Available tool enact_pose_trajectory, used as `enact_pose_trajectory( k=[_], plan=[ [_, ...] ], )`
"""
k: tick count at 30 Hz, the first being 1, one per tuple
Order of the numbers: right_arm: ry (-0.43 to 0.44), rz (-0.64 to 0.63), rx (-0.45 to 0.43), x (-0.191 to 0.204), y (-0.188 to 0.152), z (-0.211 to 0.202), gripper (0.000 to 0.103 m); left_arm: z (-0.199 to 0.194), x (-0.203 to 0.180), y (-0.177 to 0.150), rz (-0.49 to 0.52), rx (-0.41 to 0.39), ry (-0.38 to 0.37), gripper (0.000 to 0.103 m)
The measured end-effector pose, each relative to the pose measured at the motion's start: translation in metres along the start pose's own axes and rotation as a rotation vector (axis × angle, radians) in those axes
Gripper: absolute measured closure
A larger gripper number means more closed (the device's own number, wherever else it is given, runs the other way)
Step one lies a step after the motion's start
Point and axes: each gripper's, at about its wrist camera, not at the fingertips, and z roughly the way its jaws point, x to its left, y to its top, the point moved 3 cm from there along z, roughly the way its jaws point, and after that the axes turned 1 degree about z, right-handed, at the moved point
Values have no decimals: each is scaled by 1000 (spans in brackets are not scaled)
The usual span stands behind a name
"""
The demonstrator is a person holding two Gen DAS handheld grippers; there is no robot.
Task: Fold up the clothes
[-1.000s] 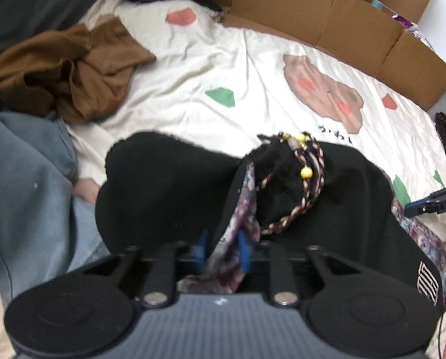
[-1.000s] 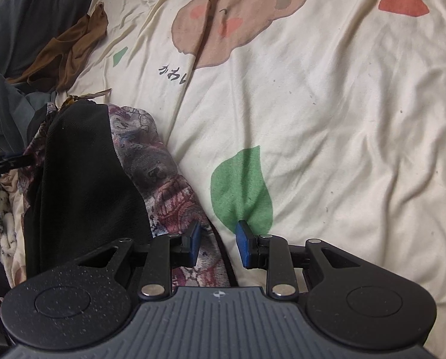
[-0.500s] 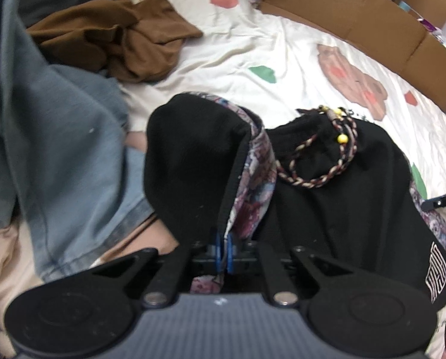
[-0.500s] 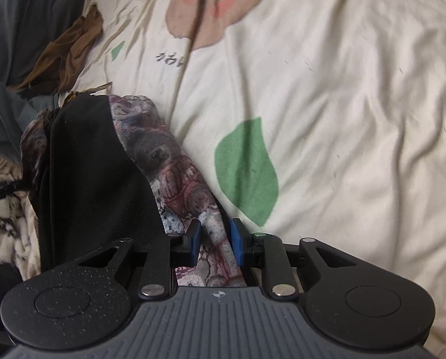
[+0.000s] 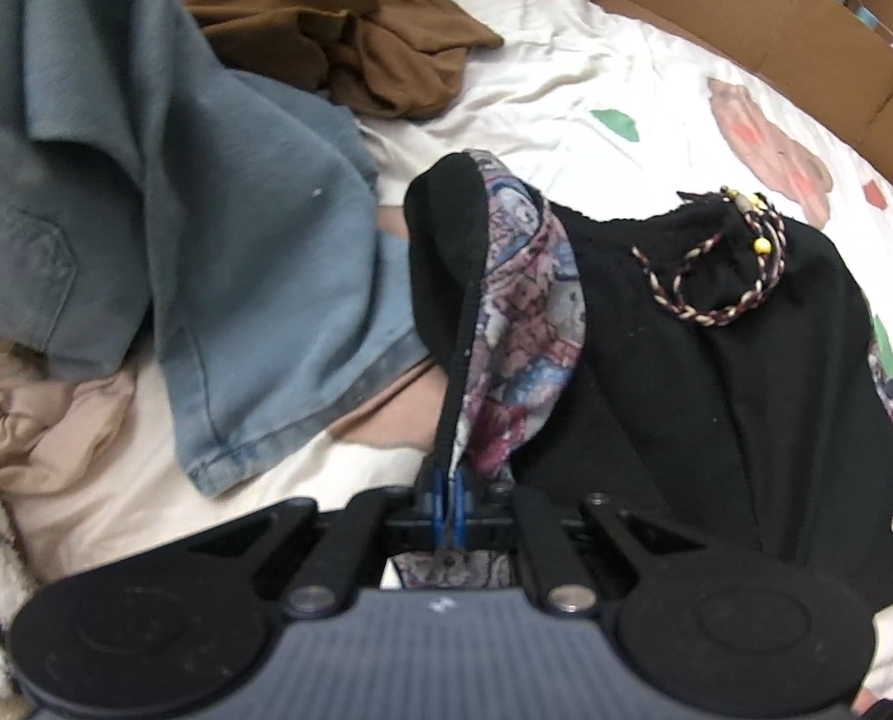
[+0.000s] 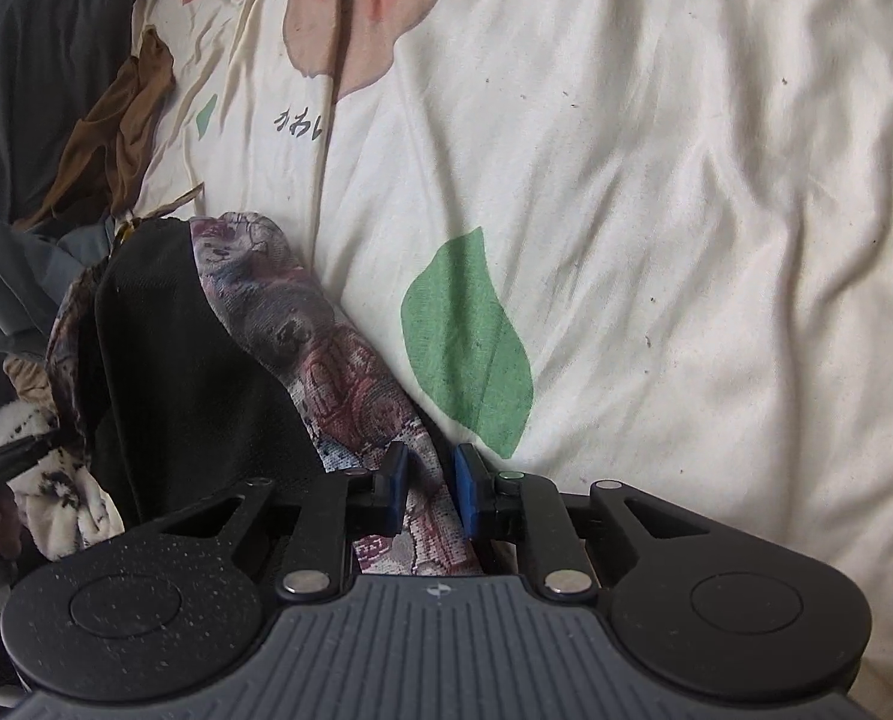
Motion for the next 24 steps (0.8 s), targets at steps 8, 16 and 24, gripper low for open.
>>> enact_pose_trajectory(
  k=[8,16,24],
  plan=[
    [-136,-213,-9,28,-3,-10,103,-3,4,-3,4,8,19,100],
    [-224,-247,-71,29,-12,-60,103,-12,12,-1,-26,-8,15,100],
    [-331,-201,-141,9,-30,-114,103,-23,6,11,-31,-39,-27,100]
  ],
)
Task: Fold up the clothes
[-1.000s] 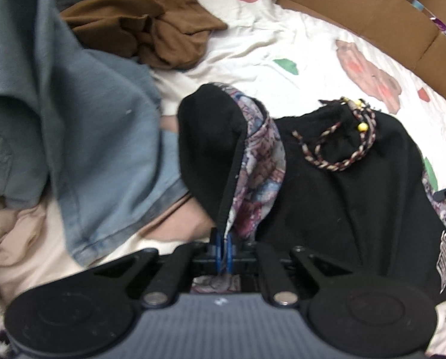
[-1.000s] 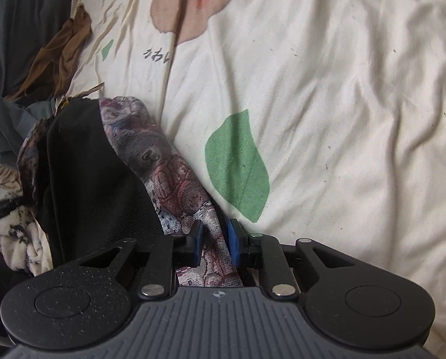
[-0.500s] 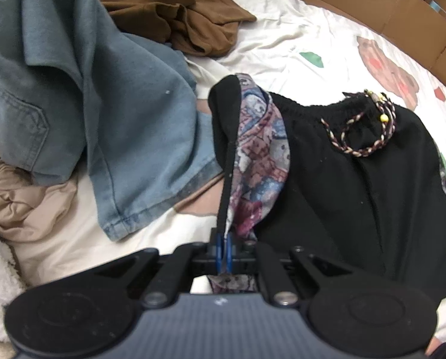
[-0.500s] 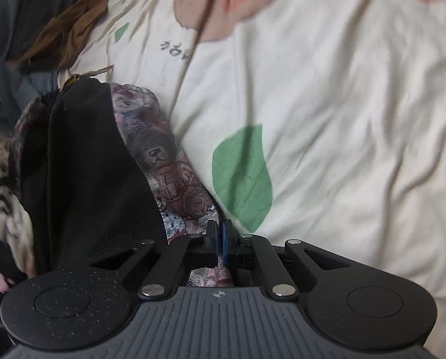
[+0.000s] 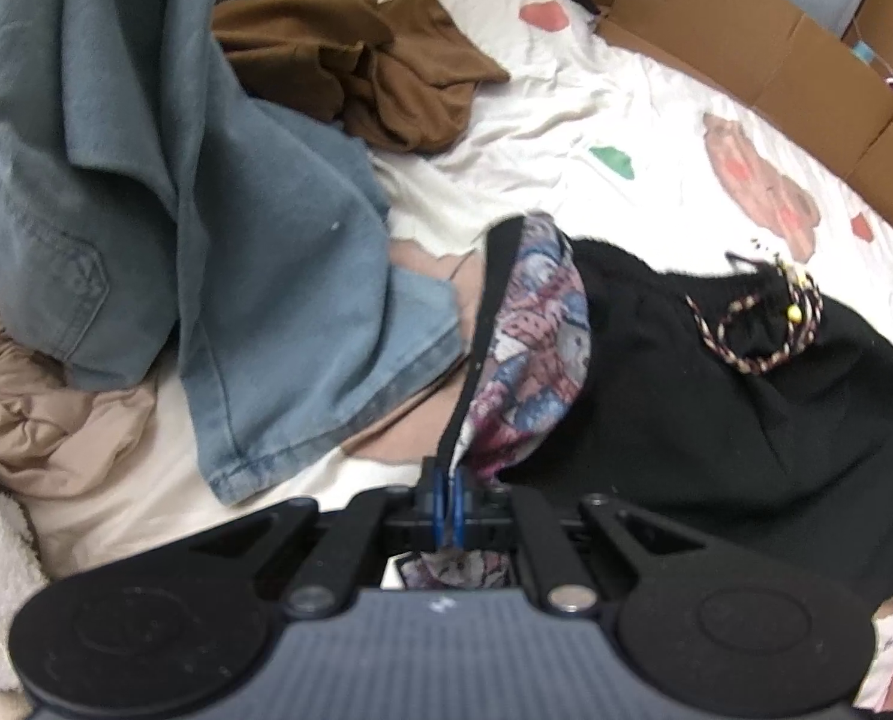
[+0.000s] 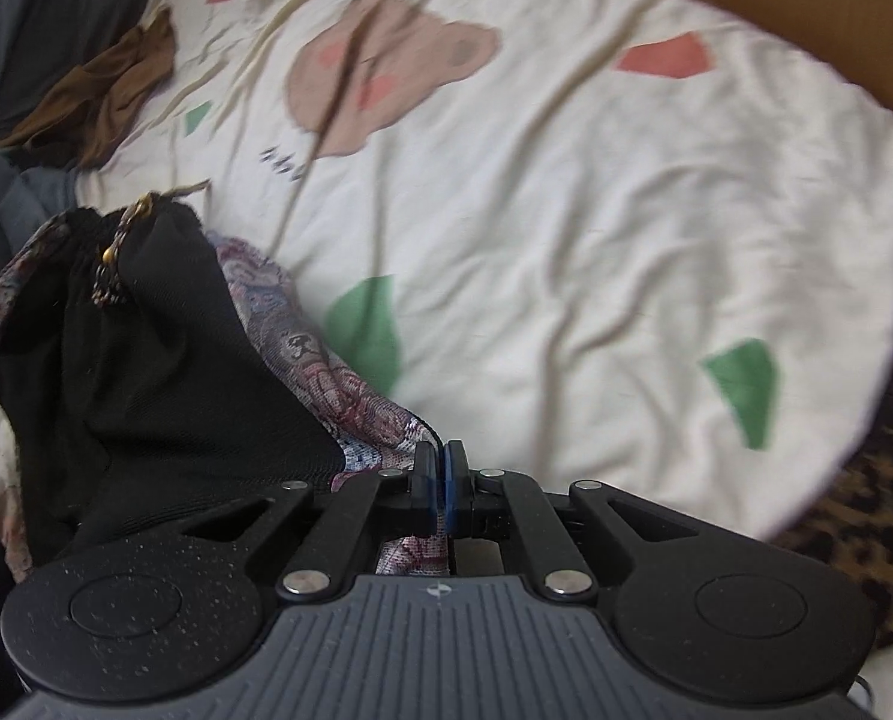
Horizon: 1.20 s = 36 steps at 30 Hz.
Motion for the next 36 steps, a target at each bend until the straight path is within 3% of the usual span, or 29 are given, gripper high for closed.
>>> enact_pose_trajectory(
  k=[6,12,23,36],
  plan=[
    [-104,71,-54,-35,-2,-37,103,-5,-17,16,10,-44,-58,100],
    [-144,123,-95,-56,-6,-70,103,-8,-29,23,-9,-50,-119,100],
    [-122,137,62,-51,-57,-48,103,5,-7,-22,-21,96,-38,100],
    [-91,121,199,-42,-97,-19,103,22,8,-59,-34,207,22,100]
  ],
)
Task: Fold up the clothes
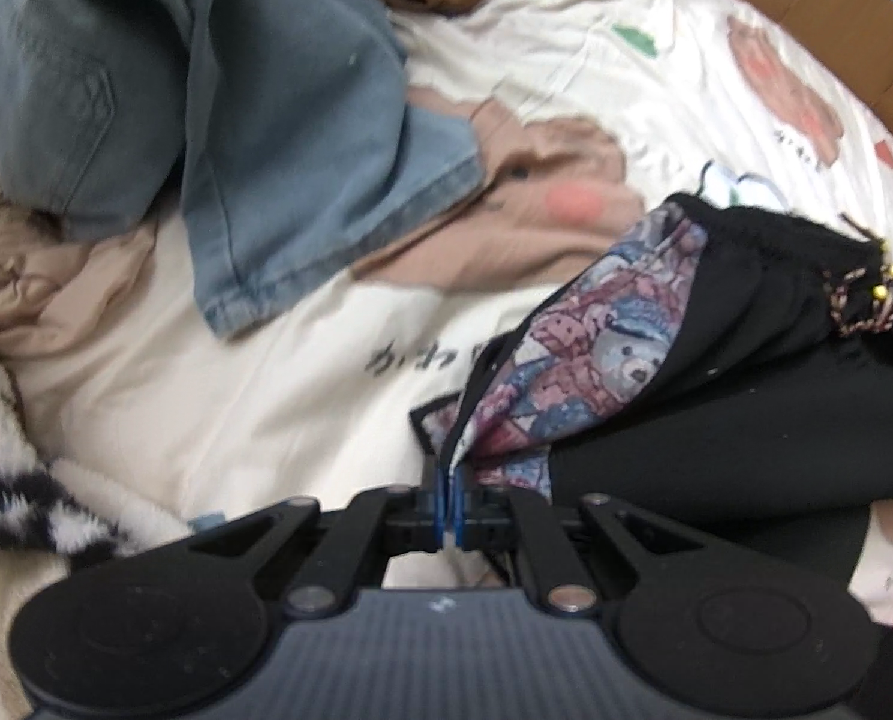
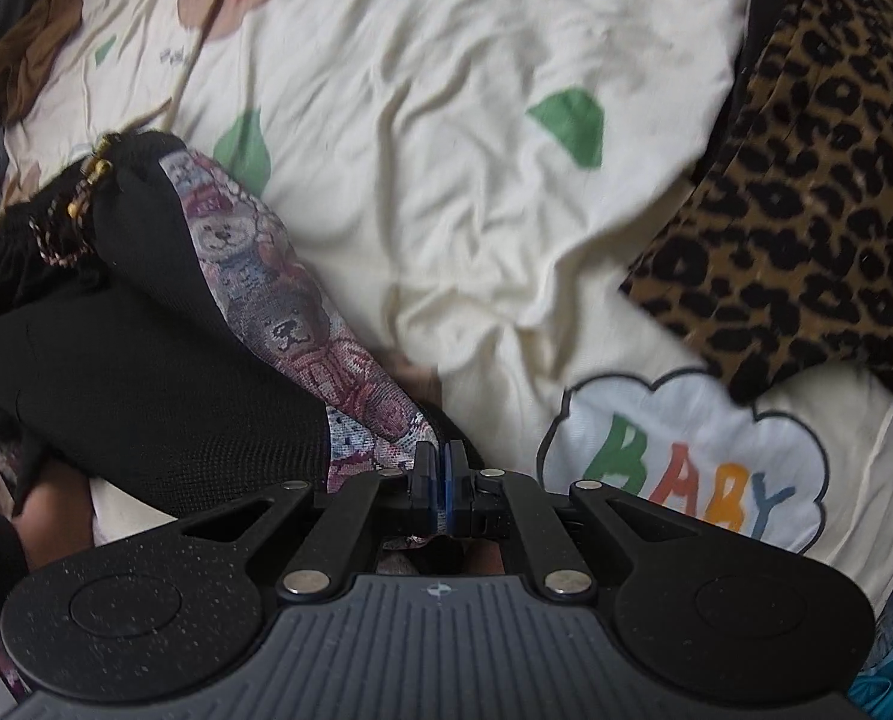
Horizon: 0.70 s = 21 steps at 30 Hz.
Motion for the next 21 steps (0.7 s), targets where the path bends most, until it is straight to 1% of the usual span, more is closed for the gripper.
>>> enact_pose_trajectory(
  k=[4,5,6,7,8,11,12,14,16,18,21],
  plan=[
    [-2,12,26,-1,-5,21,103,27,4,-6,-12,31,15,99],
    [0,20,29,-2,-5,25,102,31,4,-5,-17,37,14,97],
    [4,23,26,-2,-5,25,102,34,4,-5,-22,43,13,92],
    [8,25,19,-2,-4,24,99,32,2,-3,-12,40,25,90],
    [12,27,13,-1,-3,22,99,28,0,-1,-1,32,34,87],
    [26,24,-21,-1,2,8,95,9,-9,10,46,-3,58,85],
    [35,26,-40,-1,4,3,90,2,-15,15,73,-17,69,81],
    [53,30,-78,1,11,-6,88,-15,-28,26,101,-67,40,77],
    [70,25,-113,5,18,-12,79,-26,-42,39,102,-107,4,76],
    [86,9,-140,11,25,-16,79,-32,-60,52,116,-139,-26,76],
    [105,-13,-168,21,35,-17,79,-36,-92,69,170,-187,-70,75]
  ],
)
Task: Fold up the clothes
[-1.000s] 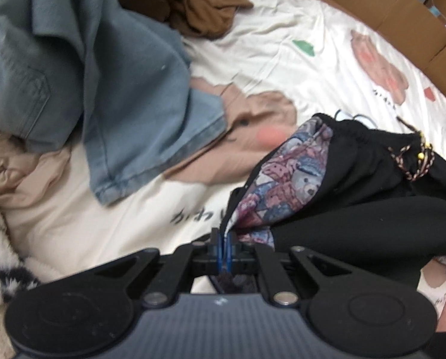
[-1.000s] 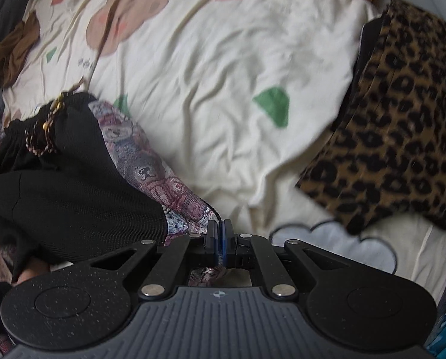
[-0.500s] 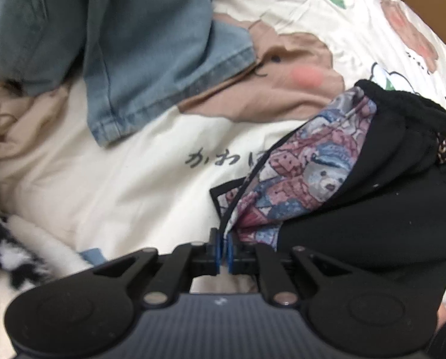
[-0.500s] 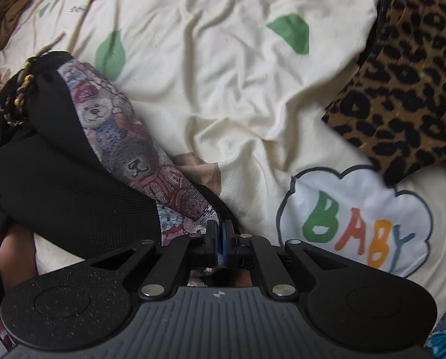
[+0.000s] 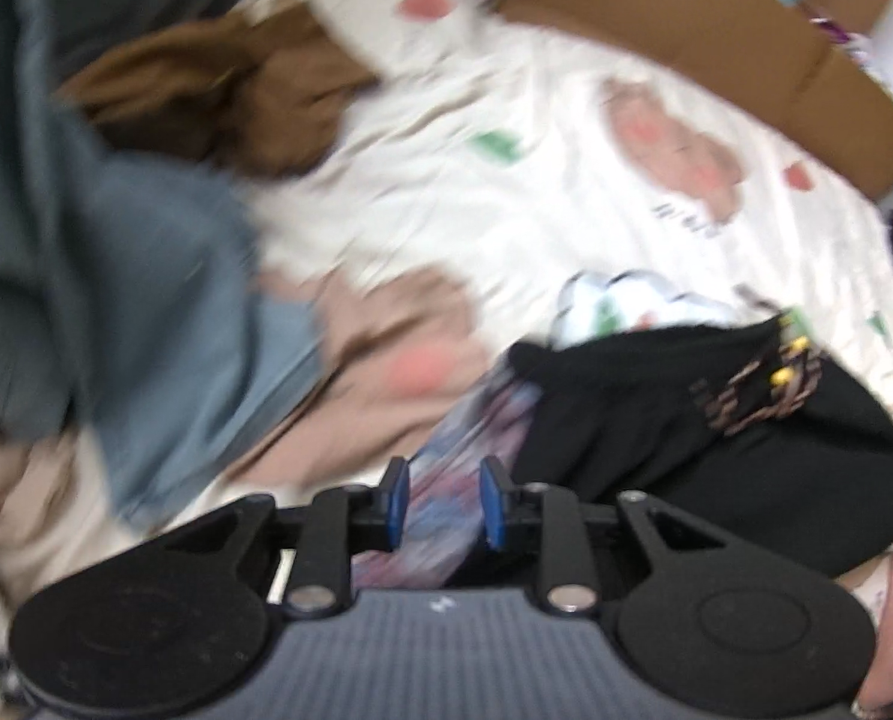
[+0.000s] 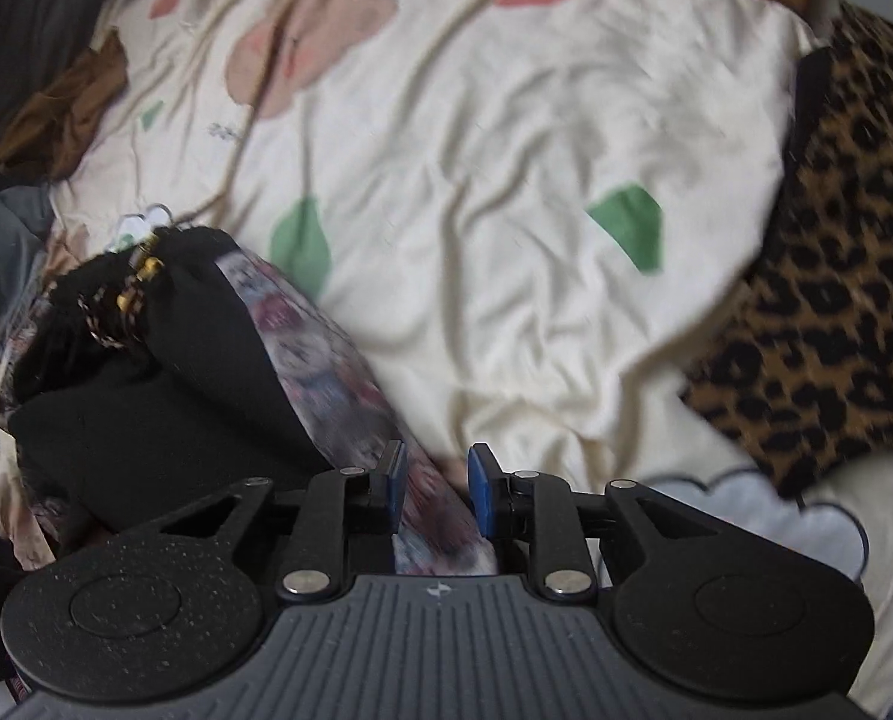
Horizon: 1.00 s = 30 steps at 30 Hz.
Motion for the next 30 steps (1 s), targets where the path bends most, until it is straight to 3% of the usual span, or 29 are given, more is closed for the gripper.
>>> enact_pose_trajectory(
  k=[3,5,9,17,27,30],
  plan=[
    [23,-14,-22,4,9,4,77,6,-25,19,31,-31,-46,75],
    [28,-29,-37,8,9,5,68,10,-41,31,37,-61,-80,75],
    [66,-21,-53,12,7,12,62,23,-79,46,63,-100,-150,73],
    [121,10,-105,21,5,21,61,54,-154,42,157,-104,-276,73],
    [132,-16,-118,33,8,26,60,80,-200,39,278,-83,-359,67],
    [130,-28,-114,37,7,28,58,89,-207,39,298,-80,-342,67]
  ],
)
